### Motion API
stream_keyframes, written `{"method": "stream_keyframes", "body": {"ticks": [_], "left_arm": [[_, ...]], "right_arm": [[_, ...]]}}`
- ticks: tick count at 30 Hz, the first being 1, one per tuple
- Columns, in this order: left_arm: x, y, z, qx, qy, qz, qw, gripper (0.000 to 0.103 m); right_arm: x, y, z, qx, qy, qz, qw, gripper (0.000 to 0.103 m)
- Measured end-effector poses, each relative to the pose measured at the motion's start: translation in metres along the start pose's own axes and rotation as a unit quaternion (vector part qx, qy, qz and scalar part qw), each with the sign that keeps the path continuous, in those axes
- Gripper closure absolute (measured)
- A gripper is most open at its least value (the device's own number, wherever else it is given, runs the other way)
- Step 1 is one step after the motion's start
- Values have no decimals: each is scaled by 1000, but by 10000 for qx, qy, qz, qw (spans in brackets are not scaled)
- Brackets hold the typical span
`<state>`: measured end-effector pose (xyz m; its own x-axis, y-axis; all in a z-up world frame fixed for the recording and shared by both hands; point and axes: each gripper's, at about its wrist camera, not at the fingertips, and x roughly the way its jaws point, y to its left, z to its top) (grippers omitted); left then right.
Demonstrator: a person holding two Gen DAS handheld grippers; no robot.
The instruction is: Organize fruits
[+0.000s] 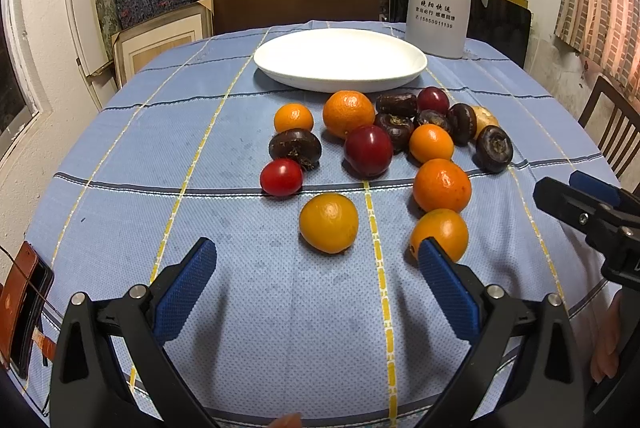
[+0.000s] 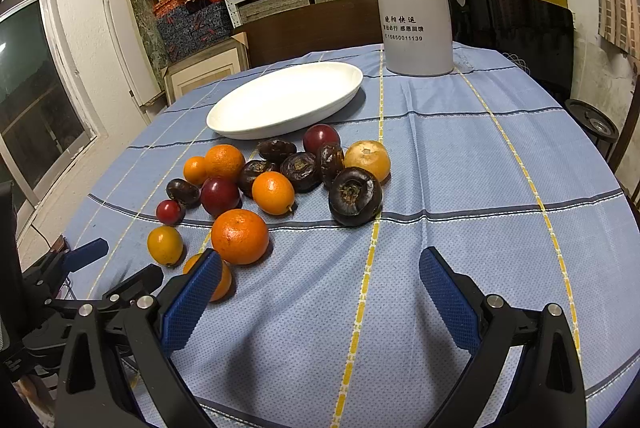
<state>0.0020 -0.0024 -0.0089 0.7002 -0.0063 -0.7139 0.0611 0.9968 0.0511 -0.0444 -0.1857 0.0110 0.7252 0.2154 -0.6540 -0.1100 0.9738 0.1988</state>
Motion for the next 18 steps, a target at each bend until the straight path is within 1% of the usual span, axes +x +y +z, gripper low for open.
{"method": "stream_keyframes", "body": {"ticks": [4,10,13,18], "left_arm": [[1,0,1,-5,67,-3,10000,4],[7,2,1,-40,289,-23,9996,4],[15,4,1,-79,518,-43,9986,4],[28,9,-1,-145,863,-99,9961,4]], "right_arm": [[1,2,-1,-2,26,7,10000,3],[3,4,-4,1,70,20,10000,3],[9,2,-3,0,170,46,9998,3],[15,7,-6,-170,378,-88,9991,3]]}}
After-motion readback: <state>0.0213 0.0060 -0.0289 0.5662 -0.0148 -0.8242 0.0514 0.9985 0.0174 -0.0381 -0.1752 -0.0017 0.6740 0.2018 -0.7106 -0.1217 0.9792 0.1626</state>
